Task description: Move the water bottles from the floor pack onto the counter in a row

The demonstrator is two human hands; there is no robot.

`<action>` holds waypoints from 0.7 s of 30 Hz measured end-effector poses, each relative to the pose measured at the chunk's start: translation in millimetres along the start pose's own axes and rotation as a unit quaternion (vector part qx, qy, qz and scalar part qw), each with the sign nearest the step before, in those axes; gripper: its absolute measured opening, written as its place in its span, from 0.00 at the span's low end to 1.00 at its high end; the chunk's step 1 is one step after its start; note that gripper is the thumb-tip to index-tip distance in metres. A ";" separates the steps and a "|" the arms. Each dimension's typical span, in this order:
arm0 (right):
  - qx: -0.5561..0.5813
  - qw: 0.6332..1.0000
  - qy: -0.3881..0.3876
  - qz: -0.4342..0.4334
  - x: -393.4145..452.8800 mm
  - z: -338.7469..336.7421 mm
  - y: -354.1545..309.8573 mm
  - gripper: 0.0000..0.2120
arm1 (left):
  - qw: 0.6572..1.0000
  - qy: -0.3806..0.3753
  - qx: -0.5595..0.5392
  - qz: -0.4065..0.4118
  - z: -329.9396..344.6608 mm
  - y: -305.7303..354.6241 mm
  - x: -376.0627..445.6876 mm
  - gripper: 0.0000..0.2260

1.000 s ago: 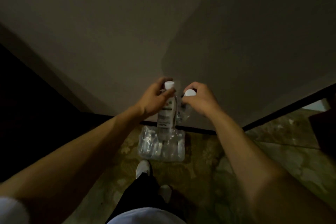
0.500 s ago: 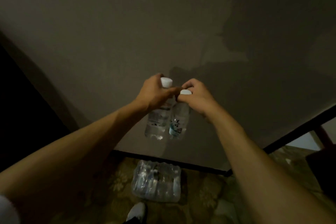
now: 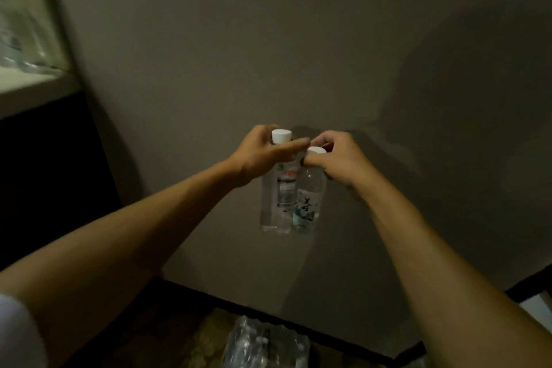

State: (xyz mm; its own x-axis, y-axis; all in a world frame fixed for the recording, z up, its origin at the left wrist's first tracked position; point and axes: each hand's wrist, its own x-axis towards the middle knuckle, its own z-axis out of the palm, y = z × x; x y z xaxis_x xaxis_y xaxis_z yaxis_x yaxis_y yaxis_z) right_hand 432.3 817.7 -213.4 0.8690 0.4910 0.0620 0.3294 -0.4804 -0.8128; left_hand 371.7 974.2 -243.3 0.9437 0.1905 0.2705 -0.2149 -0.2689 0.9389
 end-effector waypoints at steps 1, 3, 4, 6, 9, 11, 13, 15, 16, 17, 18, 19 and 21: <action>0.001 1.000 0.002 -0.012 -0.7 1.3 -11.8 0.11 | 1.000 -0.018 0.001 0.009 -11.5 9.2 -1.0 0.11; 0.000 0.999 0.002 -0.035 -4.0 5.0 -37.5 0.10 | 0.999 -0.043 0.022 0.023 -36.2 29.6 -5.1 0.10; -0.005 0.999 0.000 -0.047 -6.2 7.4 -50.8 0.10 | 0.998 -0.052 0.034 0.030 -47.7 40.7 -9.1 0.09; -0.011 0.998 -0.008 -0.067 -12.1 13.5 -77.9 0.08 | 0.997 -0.053 0.046 0.039 -68.5 59.5 -17.2 0.10; -0.006 0.996 -0.013 -0.086 -19.5 25.8 -110.6 0.06 | 0.997 -0.038 0.054 0.040 -95.6 79.8 -29.5 0.09; -0.003 0.996 -0.015 -0.087 -24.9 35.3 -126.2 0.07 | 0.997 -0.004 0.069 0.040 -110.1 86.0 -37.8 0.09; 0.007 0.996 -0.011 -0.089 -29.8 44.8 -138.3 0.09 | 0.992 0.082 0.071 0.058 -120.9 84.4 -44.2 0.14; 0.018 0.995 -0.005 -0.100 -33.7 56.5 -148.3 0.09 | 0.977 0.201 0.023 0.074 -129.4 81.0 -53.5 0.25; 0.016 0.994 -0.001 -0.105 -35.1 61.9 -152.9 0.09 | 0.967 0.242 -0.027 0.070 -133.0 80.1 -57.9 0.28; 0.015 0.994 0.005 -0.108 -35.6 66.6 -156.1 0.08 | 0.959 0.266 -0.075 0.061 -135.9 80.1 -61.5 0.29; 0.015 0.994 0.013 -0.110 -35.3 70.9 -158.2 0.07 | 0.952 0.279 -0.110 0.052 -138.7 80.0 -64.2 0.28; 0.016 0.993 0.021 -0.112 -34.2 74.3 -159.8 0.07 | 0.949 0.286 -0.122 0.048 -140.5 80.3 -66.6 0.27; 0.019 0.993 0.030 -0.117 -32.1 79.6 -162.4 0.07 | 0.949 0.294 -0.097 0.059 -143.0 82.1 -72.0 0.27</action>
State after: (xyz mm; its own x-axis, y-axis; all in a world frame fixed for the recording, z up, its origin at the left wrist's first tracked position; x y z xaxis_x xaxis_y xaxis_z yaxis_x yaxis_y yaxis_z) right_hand 321.5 937.9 -129.5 0.7913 0.5412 0.2846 0.5115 -0.3308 -0.7930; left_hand 250.2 1073.4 -155.3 0.6194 0.6786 0.3947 -0.4068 -0.1526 0.9007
